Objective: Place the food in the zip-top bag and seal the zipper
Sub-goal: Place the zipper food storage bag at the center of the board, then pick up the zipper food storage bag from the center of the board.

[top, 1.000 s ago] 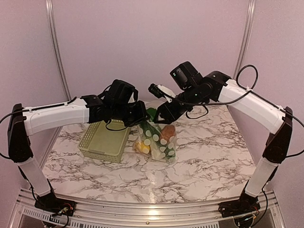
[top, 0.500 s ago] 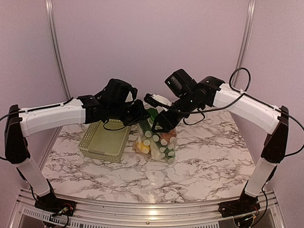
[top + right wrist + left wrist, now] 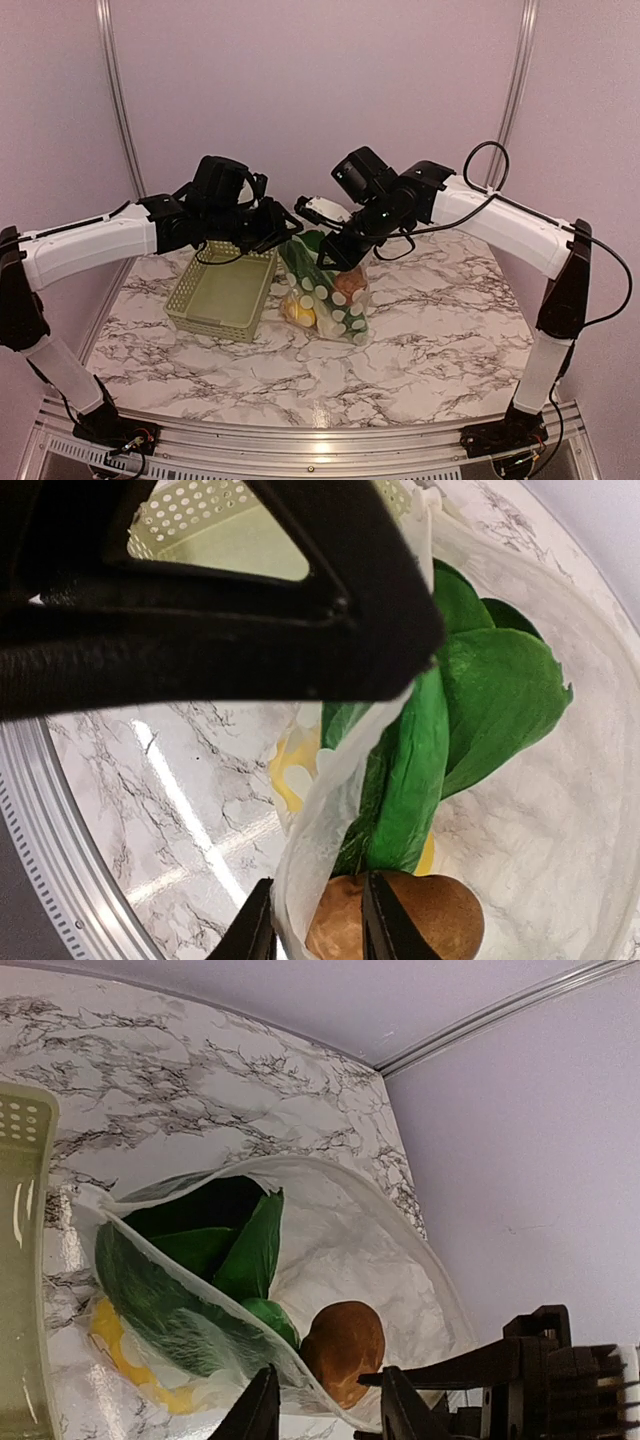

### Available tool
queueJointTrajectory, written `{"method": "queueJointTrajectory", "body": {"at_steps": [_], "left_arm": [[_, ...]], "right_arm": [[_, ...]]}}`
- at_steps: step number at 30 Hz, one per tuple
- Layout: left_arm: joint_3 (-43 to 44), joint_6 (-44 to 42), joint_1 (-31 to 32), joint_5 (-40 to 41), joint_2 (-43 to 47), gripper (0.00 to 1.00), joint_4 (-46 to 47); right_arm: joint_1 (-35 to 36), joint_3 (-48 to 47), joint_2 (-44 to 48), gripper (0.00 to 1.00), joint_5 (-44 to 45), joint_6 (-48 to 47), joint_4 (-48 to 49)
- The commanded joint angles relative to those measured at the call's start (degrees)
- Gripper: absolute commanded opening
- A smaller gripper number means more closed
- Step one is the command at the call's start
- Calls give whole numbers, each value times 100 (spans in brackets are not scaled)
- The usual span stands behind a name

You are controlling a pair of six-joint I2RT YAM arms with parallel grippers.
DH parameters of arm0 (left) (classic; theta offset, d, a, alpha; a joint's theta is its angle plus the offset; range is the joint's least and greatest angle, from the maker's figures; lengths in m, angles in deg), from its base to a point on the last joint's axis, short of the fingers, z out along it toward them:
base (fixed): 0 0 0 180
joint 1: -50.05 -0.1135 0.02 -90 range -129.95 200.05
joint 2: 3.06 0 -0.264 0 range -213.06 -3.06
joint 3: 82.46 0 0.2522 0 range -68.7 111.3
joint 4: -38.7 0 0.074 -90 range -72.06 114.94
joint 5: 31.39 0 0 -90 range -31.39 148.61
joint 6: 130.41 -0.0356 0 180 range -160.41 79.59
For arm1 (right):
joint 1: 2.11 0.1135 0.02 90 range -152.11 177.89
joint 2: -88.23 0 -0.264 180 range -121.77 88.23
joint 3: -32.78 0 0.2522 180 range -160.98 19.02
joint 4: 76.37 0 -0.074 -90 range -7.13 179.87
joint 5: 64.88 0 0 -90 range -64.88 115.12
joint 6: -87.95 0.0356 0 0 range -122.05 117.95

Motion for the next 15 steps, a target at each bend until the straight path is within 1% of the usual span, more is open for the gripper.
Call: {"method": "queueJointTrajectory", "body": {"at_steps": [1, 3, 6, 8, 10, 15], "left_arm": [[-470, -452, -306, 171, 779, 44, -108], [-860, -763, -447, 427, 1160, 55, 0], [-1496, -1227, -668, 633, 1658, 65, 360], [-1869, -1445, -809, 638, 1814, 66, 596], [-2119, -1551, -951, 442, 1841, 66, 804], [-2410, -1840, -1116, 135, 1707, 66, 975]], "right_arm": [[50, -451, -205, 26, 72, 106, 33], [42, -598, -359, 26, -76, 157, -11], [45, -920, -643, 29, -291, 278, -189], [50, -1066, -836, 30, -354, 342, -288], [41, -1273, -1013, 31, -322, 412, -399], [49, -1986, -1411, 31, -113, 849, -713]]}}
